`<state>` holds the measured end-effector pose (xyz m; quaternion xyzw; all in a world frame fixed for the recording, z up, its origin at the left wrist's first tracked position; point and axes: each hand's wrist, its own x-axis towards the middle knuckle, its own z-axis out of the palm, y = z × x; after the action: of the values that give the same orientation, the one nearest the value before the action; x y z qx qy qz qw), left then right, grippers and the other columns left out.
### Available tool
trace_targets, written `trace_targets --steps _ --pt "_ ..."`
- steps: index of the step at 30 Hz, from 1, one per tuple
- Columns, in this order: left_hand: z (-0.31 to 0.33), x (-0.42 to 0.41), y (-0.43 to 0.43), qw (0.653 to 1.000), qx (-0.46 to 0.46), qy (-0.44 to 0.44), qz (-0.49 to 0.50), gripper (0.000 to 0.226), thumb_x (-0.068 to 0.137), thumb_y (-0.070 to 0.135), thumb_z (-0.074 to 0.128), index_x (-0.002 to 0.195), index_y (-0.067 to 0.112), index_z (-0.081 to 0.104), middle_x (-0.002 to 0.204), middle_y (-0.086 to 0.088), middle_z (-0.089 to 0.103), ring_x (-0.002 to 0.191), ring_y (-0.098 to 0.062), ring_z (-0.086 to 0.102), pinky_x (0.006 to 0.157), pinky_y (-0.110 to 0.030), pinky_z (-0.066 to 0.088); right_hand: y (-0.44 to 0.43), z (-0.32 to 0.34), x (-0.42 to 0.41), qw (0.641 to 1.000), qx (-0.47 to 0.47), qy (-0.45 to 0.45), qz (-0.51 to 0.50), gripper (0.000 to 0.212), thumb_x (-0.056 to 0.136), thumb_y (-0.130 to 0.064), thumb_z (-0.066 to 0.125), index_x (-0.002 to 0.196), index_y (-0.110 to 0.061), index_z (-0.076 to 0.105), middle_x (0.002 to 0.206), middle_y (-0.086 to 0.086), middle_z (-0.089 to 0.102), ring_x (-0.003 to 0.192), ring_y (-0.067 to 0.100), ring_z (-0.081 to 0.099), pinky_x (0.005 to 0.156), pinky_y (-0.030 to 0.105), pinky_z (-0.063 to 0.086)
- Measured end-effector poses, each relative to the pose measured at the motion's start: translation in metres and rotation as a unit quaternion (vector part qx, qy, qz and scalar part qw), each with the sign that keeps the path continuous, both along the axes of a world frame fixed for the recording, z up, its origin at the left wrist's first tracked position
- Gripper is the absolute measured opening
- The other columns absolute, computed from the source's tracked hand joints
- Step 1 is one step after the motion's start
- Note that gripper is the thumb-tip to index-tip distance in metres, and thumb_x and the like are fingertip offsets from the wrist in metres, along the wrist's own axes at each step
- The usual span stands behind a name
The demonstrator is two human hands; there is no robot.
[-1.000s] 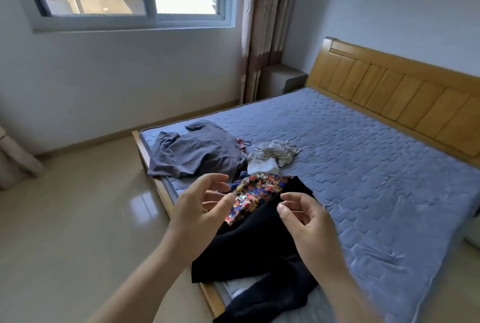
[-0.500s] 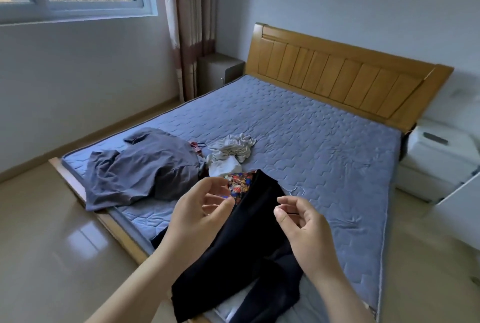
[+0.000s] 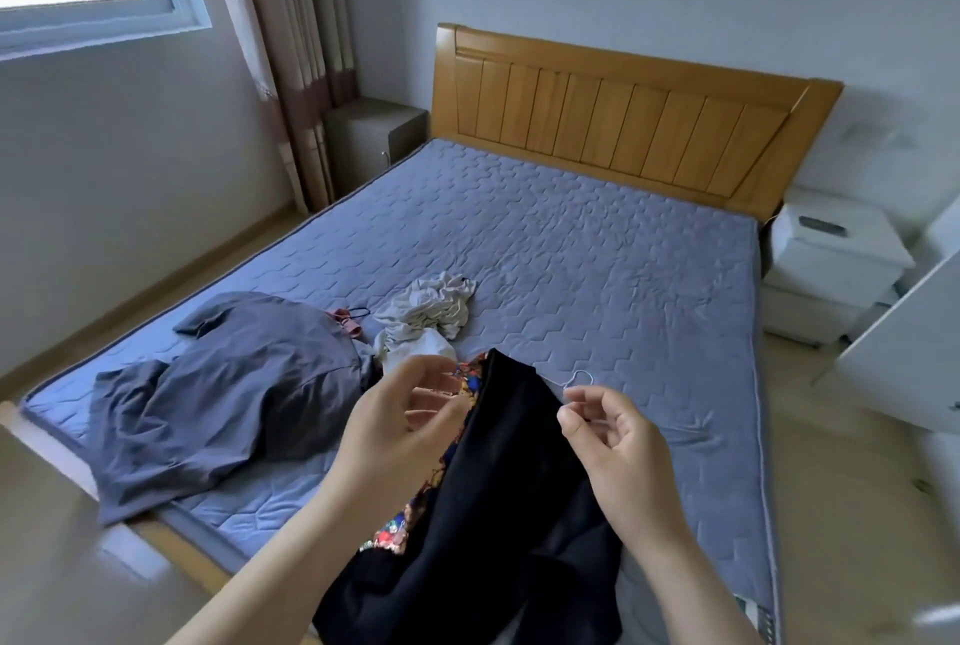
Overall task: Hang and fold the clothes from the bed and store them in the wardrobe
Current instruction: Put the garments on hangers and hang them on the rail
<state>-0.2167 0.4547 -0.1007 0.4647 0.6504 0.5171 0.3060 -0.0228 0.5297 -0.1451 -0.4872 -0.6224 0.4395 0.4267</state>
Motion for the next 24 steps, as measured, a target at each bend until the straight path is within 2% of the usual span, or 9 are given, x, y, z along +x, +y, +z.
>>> trace_targets --steps 2,7,13,19,24 --pt "-0.004 -0.007 0.017 1.000 -0.007 -0.003 -0.017 0.023 0.087 0.012 0.067 0.103 0.029 0.065 0.096 0.007 0.069 0.084 -0.009 0.066 0.075 -0.027 0.055 0.009 -0.003 -0.002 1.000 -0.007 -0.011 -0.019 0.012 0.089 -0.017 0.069 0.094 -0.028 0.068 0.087 -0.008 0.070 0.078 0.005 0.066 0.072 0.010 0.049" --pt "-0.019 -0.031 0.060 0.997 -0.028 -0.017 -0.074 0.022 0.088 0.016 0.066 0.106 0.030 0.064 0.099 0.006 0.069 0.082 -0.003 0.065 0.064 -0.015 0.049 0.031 -0.010 -0.018 0.997 -0.020 -0.022 -0.074 0.012 0.089 -0.017 0.069 0.093 -0.029 0.069 0.087 -0.008 0.070 0.076 0.005 0.065 0.072 0.012 0.050" --pt "-0.032 -0.072 0.119 0.989 -0.048 -0.017 -0.138 0.023 0.088 0.019 0.065 0.107 0.032 0.063 0.101 0.010 0.068 0.086 -0.003 0.064 0.068 -0.024 0.051 0.059 -0.013 -0.048 0.987 -0.035 -0.050 -0.146 0.015 0.089 -0.014 0.068 0.091 -0.029 0.068 0.086 -0.005 0.069 0.073 0.003 0.064 0.070 0.011 0.049" --pt "-0.057 -0.094 0.166 0.978 -0.069 -0.021 -0.197 0.023 0.089 0.018 0.063 0.107 0.033 0.063 0.098 0.014 0.068 0.087 -0.002 0.065 0.072 -0.023 0.054 0.087 -0.022 -0.065 0.976 -0.050 -0.077 -0.197 0.016 0.088 -0.016 0.069 0.090 -0.032 0.067 0.086 -0.009 0.069 0.074 -0.002 0.063 0.066 0.005 0.045" --pt "-0.089 -0.091 0.198 0.972 -0.091 -0.007 -0.215 0.024 0.088 0.020 0.064 0.104 0.037 0.063 0.097 0.022 0.066 0.086 0.000 0.064 0.065 -0.018 0.052 0.112 -0.048 -0.063 0.971 -0.079 -0.091 -0.208 0.016 0.088 -0.018 0.068 0.089 -0.033 0.066 0.081 -0.016 0.067 0.073 -0.001 0.063 0.064 0.005 0.044"
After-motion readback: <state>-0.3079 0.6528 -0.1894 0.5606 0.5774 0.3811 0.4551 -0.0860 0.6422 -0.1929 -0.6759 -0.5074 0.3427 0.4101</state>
